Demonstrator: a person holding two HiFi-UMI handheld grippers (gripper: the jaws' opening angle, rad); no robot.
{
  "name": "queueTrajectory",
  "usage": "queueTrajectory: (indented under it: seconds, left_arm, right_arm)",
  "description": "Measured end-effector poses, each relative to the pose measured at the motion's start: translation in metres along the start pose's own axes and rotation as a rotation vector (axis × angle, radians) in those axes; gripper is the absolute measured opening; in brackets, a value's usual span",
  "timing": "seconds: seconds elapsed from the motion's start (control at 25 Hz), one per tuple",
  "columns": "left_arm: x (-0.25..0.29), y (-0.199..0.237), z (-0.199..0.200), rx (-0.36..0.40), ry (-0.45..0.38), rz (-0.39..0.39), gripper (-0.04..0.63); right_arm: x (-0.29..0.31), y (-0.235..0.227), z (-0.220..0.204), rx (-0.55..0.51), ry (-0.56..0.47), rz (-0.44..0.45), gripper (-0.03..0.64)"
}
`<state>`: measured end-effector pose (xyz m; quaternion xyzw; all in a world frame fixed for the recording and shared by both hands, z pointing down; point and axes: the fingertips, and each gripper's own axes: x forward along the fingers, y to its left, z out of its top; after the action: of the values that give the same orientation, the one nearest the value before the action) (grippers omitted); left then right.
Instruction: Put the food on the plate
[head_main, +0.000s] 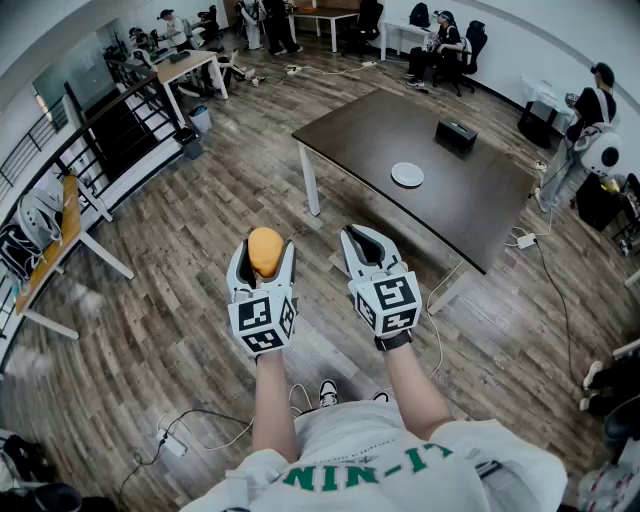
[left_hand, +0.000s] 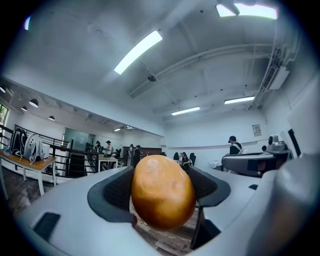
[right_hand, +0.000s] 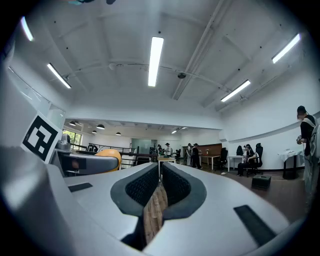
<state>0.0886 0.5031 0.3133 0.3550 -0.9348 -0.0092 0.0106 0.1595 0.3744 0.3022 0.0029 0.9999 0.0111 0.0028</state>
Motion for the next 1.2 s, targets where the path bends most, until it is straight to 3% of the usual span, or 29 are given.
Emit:
queueTrajectory:
  seconds: [0.36, 0.68, 1.0, 1.2]
  left_arm:
    - [-0.006, 0.048, 0.011, -0.008, -0.035, -0.027, 0.357]
    - [0.027, 0.066, -0.010, -0.027, 0.008, -0.035, 0.357]
    - [0.124, 0.050, -0.014, -0.010, 0.019, -0.041, 0.357]
    - [0.222, 0.021, -0.016, 0.012, 0.018, -0.043, 0.357]
  right_arm:
    - [0.036, 0.034, 0.005, 0.039, -0.031, -0.054, 0.025]
    - [0.064, 0.031, -0.020, 0.033, 0.029, -0.067, 0.026]
    - [0.130, -0.044, -0.030, 0.066, 0.028, -0.059, 0.025]
    - [0.187, -0.129, -0.035, 0.084, 0.013, -0.052, 0.026]
